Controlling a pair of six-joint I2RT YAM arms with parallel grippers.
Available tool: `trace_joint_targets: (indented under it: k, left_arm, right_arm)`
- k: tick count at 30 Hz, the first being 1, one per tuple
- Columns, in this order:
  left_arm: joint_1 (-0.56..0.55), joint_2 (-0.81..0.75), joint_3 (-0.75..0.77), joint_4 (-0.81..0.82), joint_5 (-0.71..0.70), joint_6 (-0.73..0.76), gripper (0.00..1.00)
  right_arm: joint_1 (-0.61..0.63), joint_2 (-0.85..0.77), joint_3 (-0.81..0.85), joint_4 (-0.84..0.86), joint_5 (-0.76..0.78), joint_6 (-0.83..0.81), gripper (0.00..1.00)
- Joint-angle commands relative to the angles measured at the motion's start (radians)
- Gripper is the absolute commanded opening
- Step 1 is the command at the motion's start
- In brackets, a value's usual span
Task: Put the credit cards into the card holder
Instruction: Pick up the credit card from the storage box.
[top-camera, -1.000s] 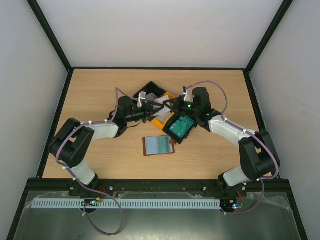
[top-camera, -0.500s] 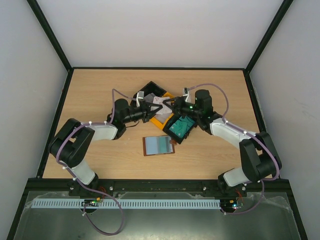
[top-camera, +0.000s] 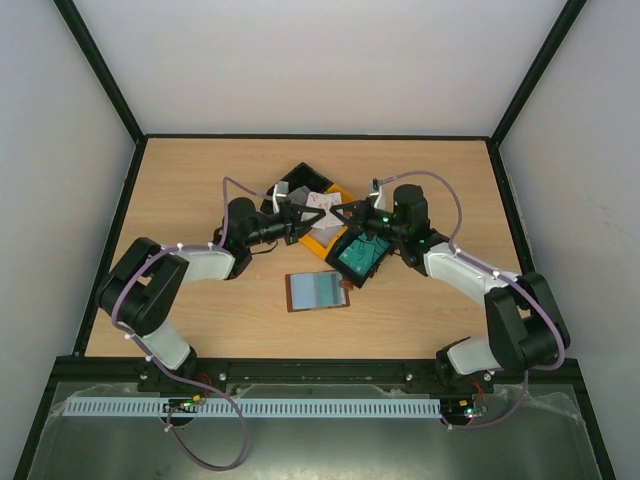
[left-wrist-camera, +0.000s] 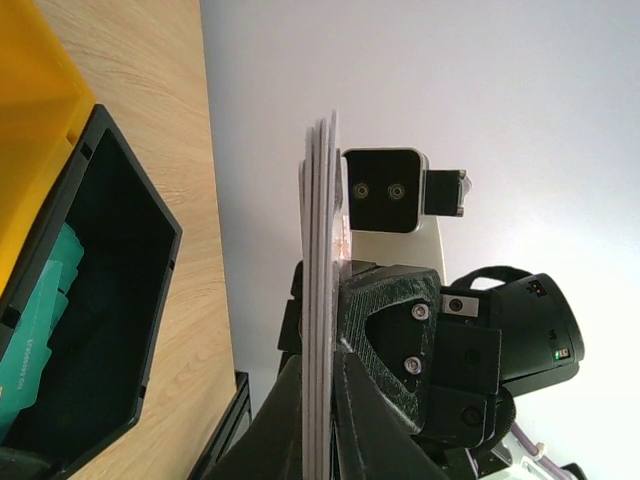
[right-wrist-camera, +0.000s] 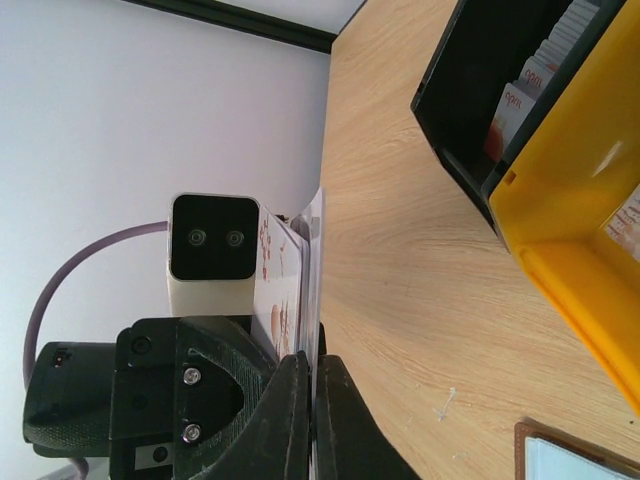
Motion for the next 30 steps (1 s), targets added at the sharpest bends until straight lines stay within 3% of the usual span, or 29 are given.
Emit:
trace_joint_targets:
  k: [1,11,20,30]
  left_arm:
    - [0.02,0.002,-0.015,0.022,-0.023,0.004,0.04]
    - [0.027,0.046,-0.033,-0.003,-0.014,0.038,0.06]
    - [0.027,0.113,0.002,0.004,0.008,0.046,0.11]
    - [0.027,0.166,0.111,-0.151,0.008,0.151,0.13]
  right_arm:
    - [-0.006,-0.059,-0.009,-0.039,0.05,-0.083,0.02]
    - [-0.077,-0.094,-0.031,-0.18,0.155,-0.162,0.02]
    - [-0.143,-0.06,-0.045,-0.081,0.048,-0.065,0.02]
    - [-0.18,-0.001,0.015,-0.145,0.052,-0.08,0.02]
